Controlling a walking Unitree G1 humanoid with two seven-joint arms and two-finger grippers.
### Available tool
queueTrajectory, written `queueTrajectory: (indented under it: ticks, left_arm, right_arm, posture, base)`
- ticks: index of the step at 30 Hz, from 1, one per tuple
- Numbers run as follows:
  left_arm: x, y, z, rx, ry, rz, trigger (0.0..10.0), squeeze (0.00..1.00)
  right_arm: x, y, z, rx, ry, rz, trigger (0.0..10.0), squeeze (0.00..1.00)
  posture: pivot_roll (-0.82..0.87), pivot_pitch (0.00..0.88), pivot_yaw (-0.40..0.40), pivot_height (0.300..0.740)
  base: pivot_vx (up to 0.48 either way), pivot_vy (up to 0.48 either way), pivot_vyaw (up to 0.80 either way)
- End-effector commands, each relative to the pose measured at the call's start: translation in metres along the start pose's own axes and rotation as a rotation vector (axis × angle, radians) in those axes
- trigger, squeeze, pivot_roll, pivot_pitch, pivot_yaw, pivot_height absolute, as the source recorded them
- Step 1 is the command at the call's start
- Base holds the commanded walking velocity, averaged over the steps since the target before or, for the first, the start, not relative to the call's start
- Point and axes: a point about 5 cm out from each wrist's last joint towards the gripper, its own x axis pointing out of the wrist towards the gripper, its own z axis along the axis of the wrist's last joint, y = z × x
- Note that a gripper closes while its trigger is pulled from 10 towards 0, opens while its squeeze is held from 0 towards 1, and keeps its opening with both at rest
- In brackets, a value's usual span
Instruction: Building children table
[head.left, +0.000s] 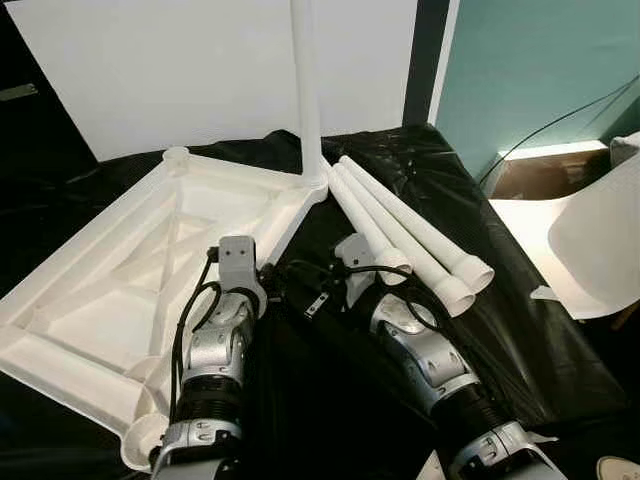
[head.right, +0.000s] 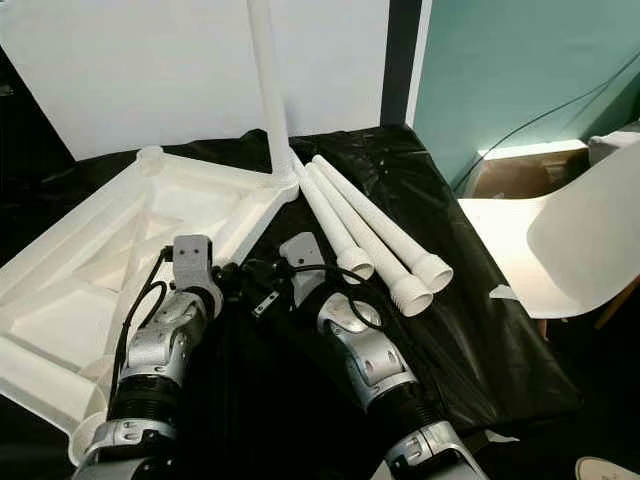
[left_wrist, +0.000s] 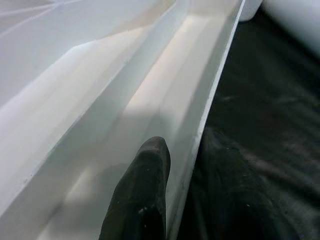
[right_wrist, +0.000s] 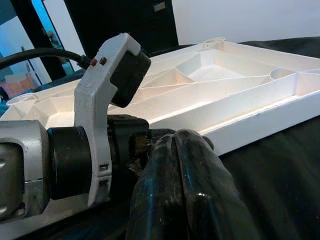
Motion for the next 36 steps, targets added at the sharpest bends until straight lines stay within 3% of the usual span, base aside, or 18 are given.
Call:
queueTrajectory:
  ticks: [1, 6, 7, 9, 10, 12, 13, 15, 16, 17, 18, 21, 23, 25, 27, 28, 34, 36]
  left_arm:
    - [-0.002, 0.016, -0.015, -0.179, 0.028, 0.363, 0.0, 1.0]
    - [0.001, 0.008, -0.013, -0.217, 0.015, 0.303, 0.0, 1.0]
    - [0.003, -0.007, -0.01, -0.192, -0.011, 0.157, 10.0, 1.0]
    - [0.003, -0.007, -0.01, -0.192, -0.011, 0.157, 10.0, 1.0]
    - [0.001, -0.019, -0.005, -0.144, -0.051, 0.019, 10.0, 1.0]
    - [-0.001, -0.028, -0.003, -0.111, -0.077, -0.077, 10.0, 1.0]
    - [-0.01, -0.038, 0.002, -0.051, -0.113, -0.235, 10.0, 1.0]
    - [-0.01, -0.038, 0.002, -0.051, -0.113, -0.235, 10.0, 1.0]
    - [-0.018, -0.044, 0.007, -0.014, -0.14, -0.351, 10.0, 1.0]
    - [-0.018, -0.044, 0.007, -0.014, -0.14, -0.351, 10.0, 1.0]
    - [-0.028, -0.045, 0.016, 0.053, -0.194, -0.441, 10.0, 0.0]
    - [-0.037, -0.03, 0.032, 0.256, -0.242, -0.486, 10.0, 0.0]
    - [-0.036, -0.028, 0.032, 0.277, -0.238, -0.482, 10.0, 0.0]
    - [-0.032, -0.009, 0.024, 0.41, -0.14, -0.396, 10.0, 0.0]
    - [-0.031, -0.002, 0.021, 0.452, -0.102, -0.367, 10.0, 0.0]
    - [-0.033, 0.009, 0.016, 0.468, -0.059, -0.347, 10.0, 0.0]
    - [-0.051, 0.011, 0.02, 0.341, -0.043, -0.446, 10.0, 0.0]
    - [-0.053, 0.013, 0.017, 0.353, -0.019, -0.446, 10.0, 0.0]
  right_arm:
    - [0.0, -0.001, -0.002, 0.004, 0.003, -0.007, 10.0, 0.0]
    - [0.0, -0.001, -0.002, 0.003, 0.004, -0.008, 10.0, 0.0]
    - [0.0, -0.001, -0.001, 0.001, 0.004, -0.012, 10.0, 0.0]
    - [0.0, -0.001, -0.001, 0.001, 0.004, -0.012, 10.0, 0.0]
    - [-0.001, -0.002, -0.002, 0.001, 0.004, -0.017, 10.0, 0.0]
    - [-0.001, -0.002, -0.002, 0.0, 0.004, -0.02, 10.0, 0.0]
    - [-0.001, -0.003, -0.002, -0.001, 0.004, -0.022, 10.0, 0.0]
    - [-0.001, -0.003, -0.002, -0.001, 0.004, -0.022, 10.0, 0.0]
    - [-0.001, -0.003, -0.002, -0.002, 0.005, -0.022, 10.0, 0.0]
    - [-0.001, -0.003, -0.002, -0.002, 0.005, -0.022, 10.0, 0.0]
    - [-0.001, -0.003, -0.002, -0.003, 0.006, -0.019, 10.0, 0.0]
    - [0.0, -0.002, -0.002, -0.005, 0.008, -0.009, 10.0, 0.0]
    - [0.0, -0.002, -0.002, -0.005, 0.008, -0.008, 10.0, 0.0]
    - [0.0, -0.002, -0.002, -0.005, 0.008, -0.005, 10.0, 0.0]
    - [0.001, -0.002, -0.002, -0.005, 0.008, -0.004, 10.0, 0.0]
    - [0.001, -0.002, -0.002, -0.005, 0.008, -0.002, 10.0, 0.0]
    - [0.001, -0.001, -0.003, -0.003, 0.009, 0.0, 10.0, 0.0]
    - [0.001, -0.001, -0.003, -0.003, 0.009, 0.0, 10.0, 0.0]
  posture:
    - [0.11, 0.0, 0.051, 0.74]
    - [0.11, 0.0, 0.052, 0.74]
    - [0.1, 0.0, 0.057, 0.74]
    - [0.1, 0.0, 0.057, 0.74]
    - [0.1, 0.0, 0.057, 0.74]
    - [0.1, 0.0, 0.056, 0.74]
    - [0.1, 0.0, 0.053, 0.74]
    - [0.1, 0.0, 0.053, 0.74]
    - [0.1, 0.0, 0.053, 0.74]
    - [0.1, 0.0, 0.053, 0.74]
    - [0.11, 0.0, 0.052, 0.74]
    - [0.12, 0.0, 0.05, 0.74]
    - [0.12, 0.0, 0.05, 0.74]
    - [0.12, 0.0, 0.047, 0.74]
    - [0.12, 0.0, 0.047, 0.74]
    - [0.12, 0.0, 0.047, 0.74]
    - [0.13, 0.0, 0.046, 0.74]
    - [0.13, 0.0, 0.045, 0.74]
  base:
    - [0.0, 0.0, 0.0]
    - [0.0, 0.0, 0.0]
    - [0.0, 0.0, 0.0]
    - [0.0, 0.0, 0.0]
    - [0.0, 0.0, 0.0]
    - [0.0, 0.0, 0.0]
    - [0.0, 0.0, 0.0]
    - [0.0, 0.0, 0.0]
    - [0.0, 0.0, 0.0]
    - [0.0, 0.0, 0.0]
    - [0.0, 0.0, 0.0]
    - [0.0, 0.0, 0.0]
    - [0.0, 0.0, 0.0]
    - [0.0, 0.0, 0.0]
    - [0.0, 0.0, 0.0]
    - [0.0, 0.0, 0.0]
    - [0.0, 0.0, 0.0]
    - [0.0, 0.0, 0.0]
